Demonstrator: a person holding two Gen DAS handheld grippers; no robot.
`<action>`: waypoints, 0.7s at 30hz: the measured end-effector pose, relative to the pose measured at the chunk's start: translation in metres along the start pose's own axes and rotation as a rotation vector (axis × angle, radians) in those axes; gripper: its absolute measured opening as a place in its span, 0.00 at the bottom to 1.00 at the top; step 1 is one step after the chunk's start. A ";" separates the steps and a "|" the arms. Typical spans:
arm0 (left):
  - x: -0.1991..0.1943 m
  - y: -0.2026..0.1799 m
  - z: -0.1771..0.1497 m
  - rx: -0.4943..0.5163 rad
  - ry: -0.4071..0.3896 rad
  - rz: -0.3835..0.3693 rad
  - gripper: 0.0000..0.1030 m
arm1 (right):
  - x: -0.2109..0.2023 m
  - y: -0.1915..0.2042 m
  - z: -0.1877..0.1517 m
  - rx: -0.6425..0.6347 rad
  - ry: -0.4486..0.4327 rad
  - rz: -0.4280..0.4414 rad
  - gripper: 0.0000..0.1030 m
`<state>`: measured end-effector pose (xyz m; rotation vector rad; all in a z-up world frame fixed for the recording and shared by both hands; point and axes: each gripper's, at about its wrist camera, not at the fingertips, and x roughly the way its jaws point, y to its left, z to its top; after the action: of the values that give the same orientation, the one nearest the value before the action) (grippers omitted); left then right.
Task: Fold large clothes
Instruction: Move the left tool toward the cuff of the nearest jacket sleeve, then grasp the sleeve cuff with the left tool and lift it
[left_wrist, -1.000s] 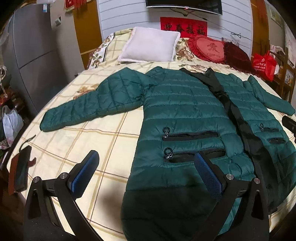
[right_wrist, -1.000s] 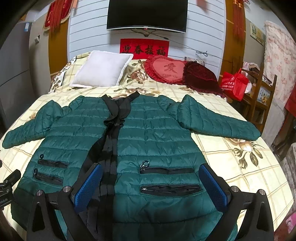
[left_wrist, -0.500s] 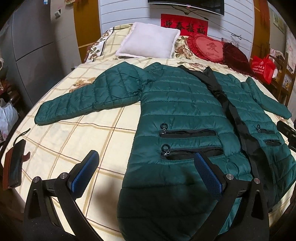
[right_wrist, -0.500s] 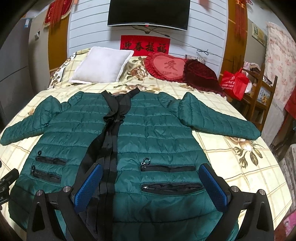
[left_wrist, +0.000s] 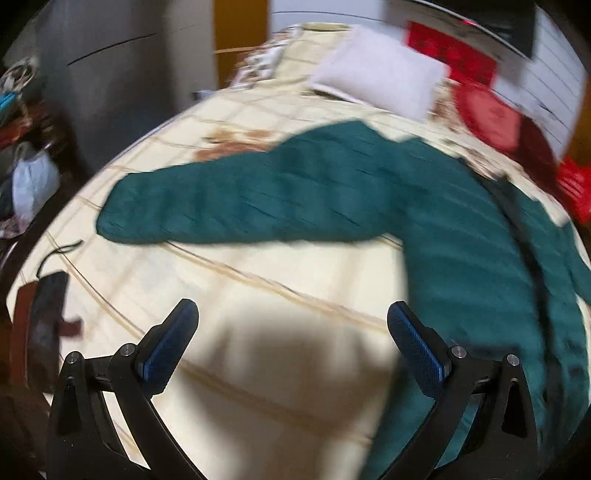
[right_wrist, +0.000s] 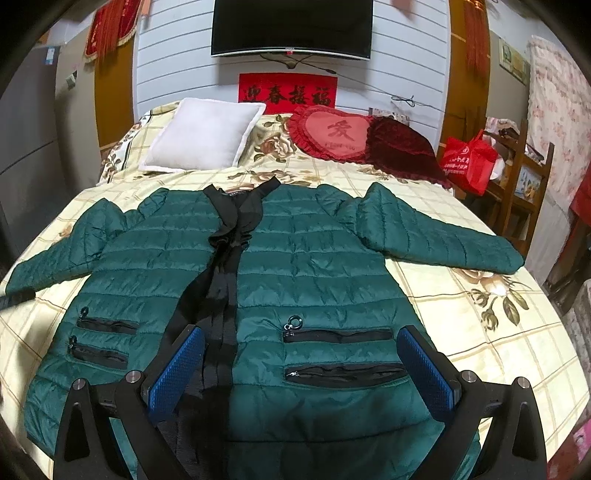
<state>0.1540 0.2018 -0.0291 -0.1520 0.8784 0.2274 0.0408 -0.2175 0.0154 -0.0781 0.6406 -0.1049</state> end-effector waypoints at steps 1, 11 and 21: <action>0.009 0.012 0.008 -0.010 0.000 0.017 1.00 | 0.001 0.000 0.000 0.001 0.003 0.005 1.00; 0.072 0.145 0.049 -0.186 0.034 0.205 0.99 | 0.010 0.008 0.000 -0.018 0.036 0.026 1.00; 0.109 0.197 0.072 -0.379 0.088 0.088 0.79 | 0.022 0.020 -0.002 -0.058 0.078 0.026 1.00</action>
<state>0.2238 0.4233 -0.0763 -0.4794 0.9239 0.4725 0.0588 -0.2001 -0.0012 -0.1222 0.7226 -0.0649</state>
